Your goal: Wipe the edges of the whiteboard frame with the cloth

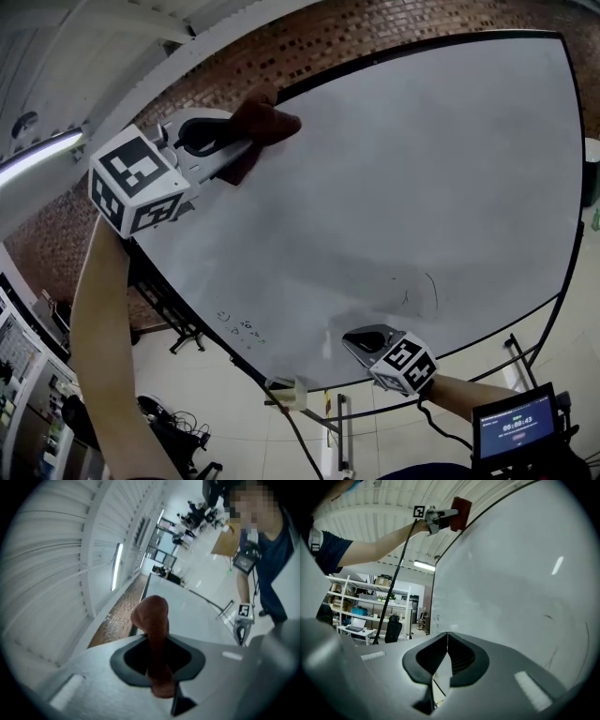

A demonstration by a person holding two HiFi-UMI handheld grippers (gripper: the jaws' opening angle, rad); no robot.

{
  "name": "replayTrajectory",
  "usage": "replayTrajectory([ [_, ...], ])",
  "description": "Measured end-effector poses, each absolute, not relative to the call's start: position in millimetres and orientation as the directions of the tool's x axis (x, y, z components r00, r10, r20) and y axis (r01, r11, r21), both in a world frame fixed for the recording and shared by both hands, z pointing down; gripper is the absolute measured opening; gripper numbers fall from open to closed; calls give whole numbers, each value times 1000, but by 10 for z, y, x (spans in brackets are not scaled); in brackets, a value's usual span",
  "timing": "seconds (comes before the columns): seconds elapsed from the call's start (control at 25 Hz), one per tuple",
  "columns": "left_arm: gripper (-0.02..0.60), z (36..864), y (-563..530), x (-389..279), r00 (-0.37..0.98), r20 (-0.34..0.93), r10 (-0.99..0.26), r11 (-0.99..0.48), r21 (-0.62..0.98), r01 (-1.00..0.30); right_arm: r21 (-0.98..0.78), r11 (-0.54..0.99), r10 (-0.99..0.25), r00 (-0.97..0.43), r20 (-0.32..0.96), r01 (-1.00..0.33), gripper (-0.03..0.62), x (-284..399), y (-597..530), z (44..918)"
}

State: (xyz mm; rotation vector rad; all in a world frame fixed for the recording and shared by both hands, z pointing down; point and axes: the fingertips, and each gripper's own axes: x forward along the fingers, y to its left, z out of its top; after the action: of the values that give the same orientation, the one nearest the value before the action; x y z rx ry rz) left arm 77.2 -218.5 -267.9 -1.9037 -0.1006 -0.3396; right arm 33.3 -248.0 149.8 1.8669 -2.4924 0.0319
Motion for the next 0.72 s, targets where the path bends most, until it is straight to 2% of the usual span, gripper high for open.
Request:
replayTrajectory([
  [0.2,67,-1633,-1841,549,926,342,162,-515,-770,375,-124,195,-978,-203,56,-973,11,719,-2321,1858],
  [0.32,67,-665,-1839,407,907,336,252,-672,-614,414,-191,164,-980,-182,84,-968,11,888,-2181,2176],
  [0.52,67,1040,-1940,190,937,277,214,-933,-226,280,-284,112,-977,-158,146,-952,11,1039,-1818,2647],
  [0.64,67,1979,-1919,-23,947,286,149,-987,-23,162,-304,50,-977,-109,182,-951,11,1039,-1432,2808],
  [0.72,67,2364,-1842,-174,951,291,101,-995,35,94,-305,8,-977,-73,202,-952,11,992,-1213,2852],
])
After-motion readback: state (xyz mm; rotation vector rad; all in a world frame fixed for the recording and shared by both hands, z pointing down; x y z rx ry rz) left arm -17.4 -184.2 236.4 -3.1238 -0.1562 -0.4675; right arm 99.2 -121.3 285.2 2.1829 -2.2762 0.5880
